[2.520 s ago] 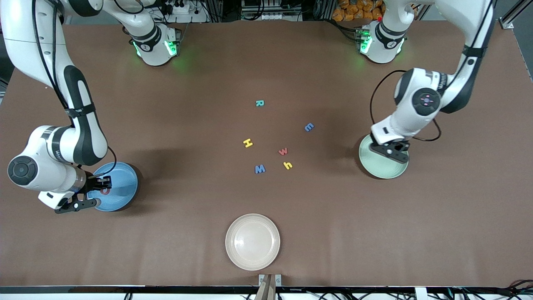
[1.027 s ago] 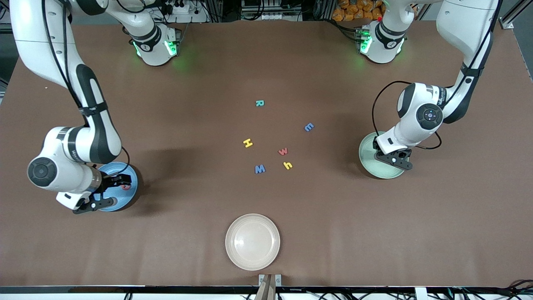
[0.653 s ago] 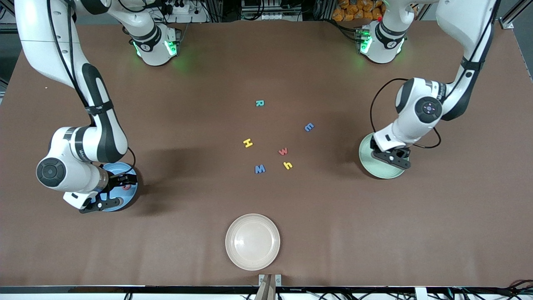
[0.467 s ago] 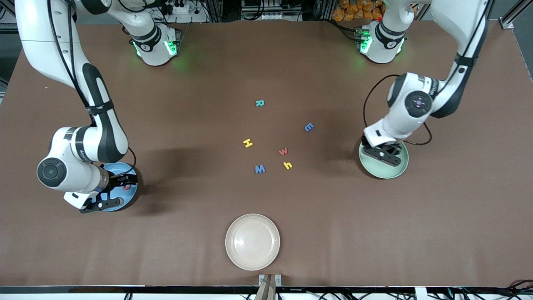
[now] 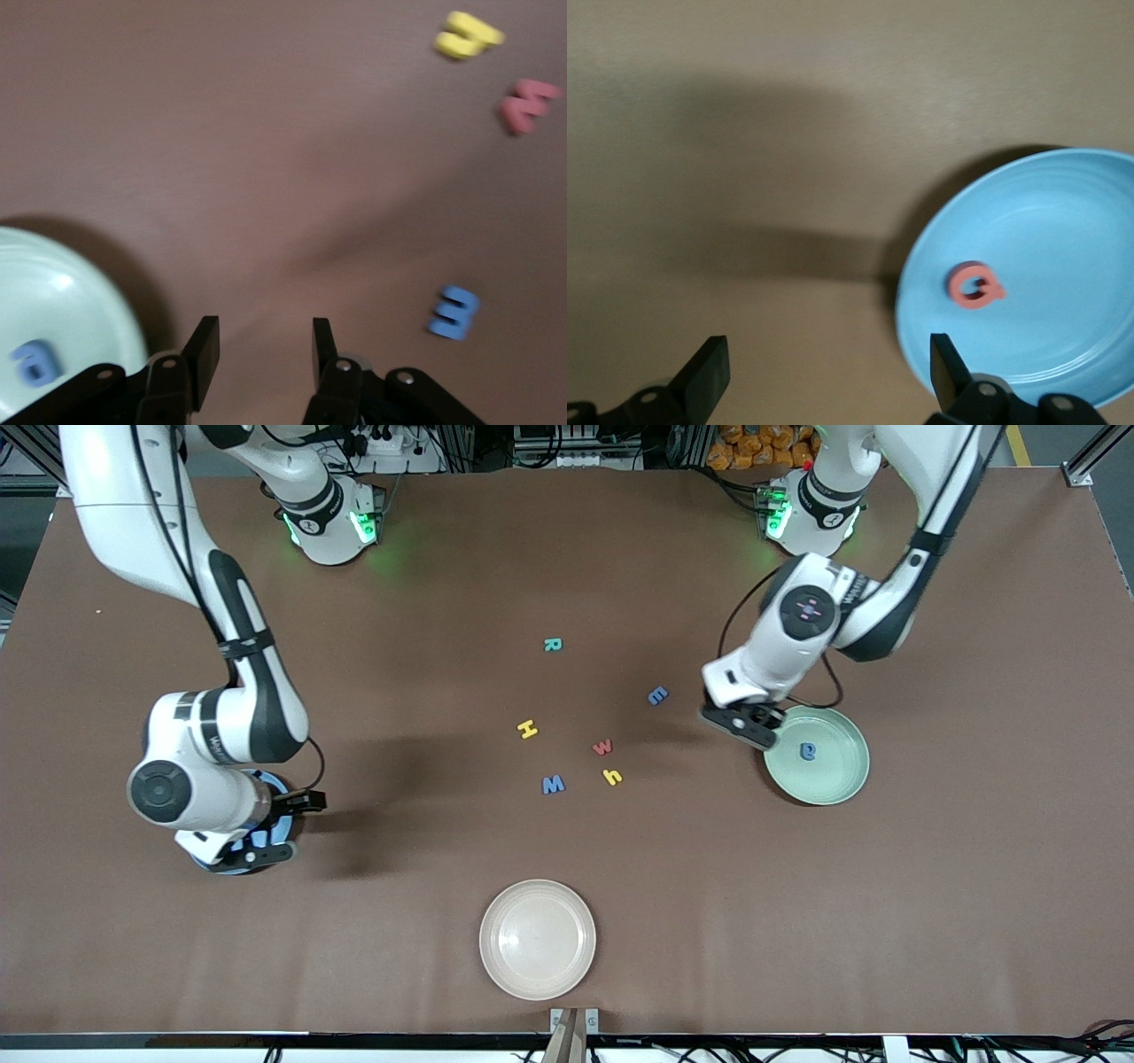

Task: Sort uppercase to blue plate, lowercase to green plate
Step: 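Move the left gripper to the blue m while the right gripper lifts away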

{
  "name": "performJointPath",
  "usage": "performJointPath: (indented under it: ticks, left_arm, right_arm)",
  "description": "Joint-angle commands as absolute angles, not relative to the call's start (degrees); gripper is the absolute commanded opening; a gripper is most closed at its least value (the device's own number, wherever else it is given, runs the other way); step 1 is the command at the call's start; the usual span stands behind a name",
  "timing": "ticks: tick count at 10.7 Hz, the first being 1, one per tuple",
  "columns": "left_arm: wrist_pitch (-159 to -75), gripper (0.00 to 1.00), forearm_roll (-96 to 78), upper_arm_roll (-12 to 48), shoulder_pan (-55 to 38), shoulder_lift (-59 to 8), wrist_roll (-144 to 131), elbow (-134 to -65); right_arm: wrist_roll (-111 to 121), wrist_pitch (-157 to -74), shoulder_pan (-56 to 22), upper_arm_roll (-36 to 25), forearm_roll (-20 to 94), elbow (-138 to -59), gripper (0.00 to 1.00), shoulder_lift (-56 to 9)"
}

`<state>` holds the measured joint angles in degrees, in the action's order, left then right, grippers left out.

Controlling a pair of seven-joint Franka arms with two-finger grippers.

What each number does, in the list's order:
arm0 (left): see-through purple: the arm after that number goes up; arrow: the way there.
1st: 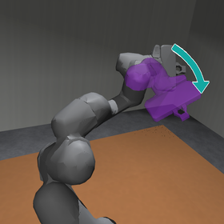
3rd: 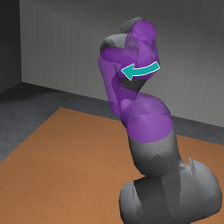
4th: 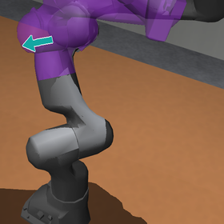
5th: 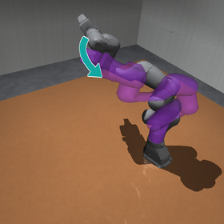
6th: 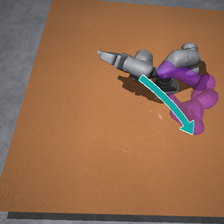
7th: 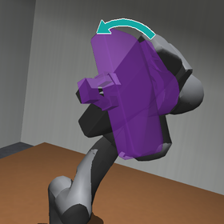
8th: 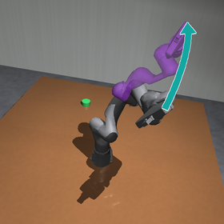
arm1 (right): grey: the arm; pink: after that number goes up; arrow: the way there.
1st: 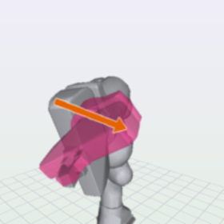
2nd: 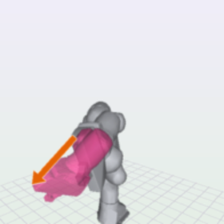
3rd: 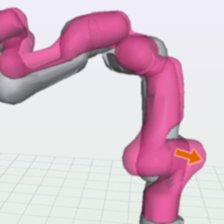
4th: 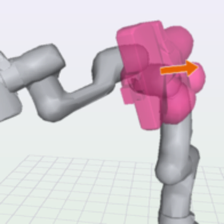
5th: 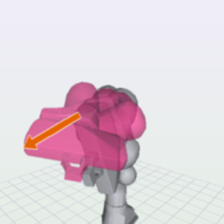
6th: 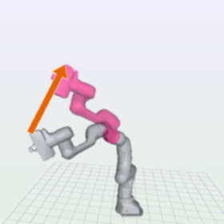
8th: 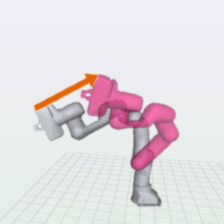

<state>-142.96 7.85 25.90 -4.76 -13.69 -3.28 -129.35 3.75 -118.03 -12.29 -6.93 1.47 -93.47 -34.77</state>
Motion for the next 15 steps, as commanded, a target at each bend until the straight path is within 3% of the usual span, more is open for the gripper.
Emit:
performJointPath:
  ticks: [1,8,15]
  left_arm:
    - [-142.8,0.51,8.6,26.1,-8.1,-14.2,0.0,-129.1]
    - [-150.7,0.55,9.9,25.9,-13.8,-20.4,2.5,-128.5]
    - [-153.7,0.58,11.6,25.7,-17.0,-22.9,1.8,-130.5]
  right_arm:
    - [1.8,-115.8,-12.1,-5.9,5.3,-94.0,1.00,-33.6]
    - [0.4,-117.1,-12.4,-5.8,9.7,-97.6,1.00,-32.0]
    - [-16.2,-126.3,-23.1,-5.9,9.7,-106.3,1.00,-27.6]
